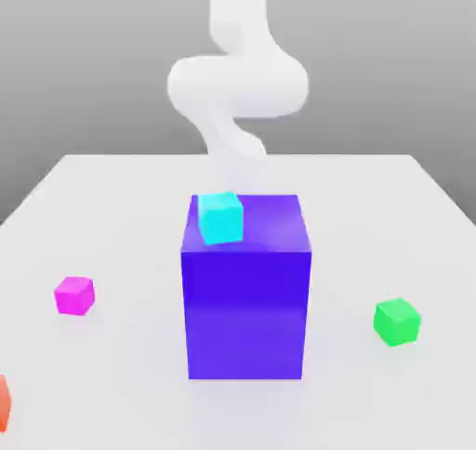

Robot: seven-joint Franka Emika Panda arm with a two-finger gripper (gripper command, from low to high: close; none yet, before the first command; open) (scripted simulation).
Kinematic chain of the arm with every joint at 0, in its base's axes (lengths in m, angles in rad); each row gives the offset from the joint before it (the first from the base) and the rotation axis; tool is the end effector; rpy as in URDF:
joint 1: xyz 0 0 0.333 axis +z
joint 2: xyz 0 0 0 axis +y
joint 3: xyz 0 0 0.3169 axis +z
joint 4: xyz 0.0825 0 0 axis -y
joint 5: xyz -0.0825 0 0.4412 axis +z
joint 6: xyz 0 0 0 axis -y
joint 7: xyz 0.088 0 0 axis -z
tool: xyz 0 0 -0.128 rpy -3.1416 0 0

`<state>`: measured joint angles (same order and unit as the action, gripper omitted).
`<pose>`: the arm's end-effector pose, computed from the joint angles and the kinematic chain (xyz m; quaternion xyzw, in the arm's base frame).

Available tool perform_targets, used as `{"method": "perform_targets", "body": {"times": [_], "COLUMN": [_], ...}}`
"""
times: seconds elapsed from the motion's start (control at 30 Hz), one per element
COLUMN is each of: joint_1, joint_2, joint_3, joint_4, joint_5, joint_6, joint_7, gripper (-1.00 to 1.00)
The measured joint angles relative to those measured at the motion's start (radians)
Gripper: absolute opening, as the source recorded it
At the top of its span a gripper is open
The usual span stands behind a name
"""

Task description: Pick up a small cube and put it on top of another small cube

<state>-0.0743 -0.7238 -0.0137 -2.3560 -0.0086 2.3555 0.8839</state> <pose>0.4462 -0.0409 0.6426 -0.8279 0.4353 -0.3258 0.1380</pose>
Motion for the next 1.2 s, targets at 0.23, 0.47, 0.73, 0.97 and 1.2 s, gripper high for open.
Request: {"method": "perform_targets", "body": {"times": [0.23,0.47,0.73,0.97,1.2], "joint_1": [-0.229,-0.427,-0.622,-0.762,-0.765], "joint_2": [0.250,0.485,0.761,1.001,1.001], "joint_3": [-0.059,-0.141,-0.231,-0.030,-0.028], "joint_4": [-0.173,-0.338,-0.496,-0.457,-0.457], "joint_5": [-0.029,-0.046,0.051,0.217,0.213], "joint_6": [0.177,0.345,0.543,0.734,0.735], "joint_7": [0.270,0.519,0.685,0.572,0.576], "gripper": [0.00,0.00,0.00,-1.00,-1.00]}}
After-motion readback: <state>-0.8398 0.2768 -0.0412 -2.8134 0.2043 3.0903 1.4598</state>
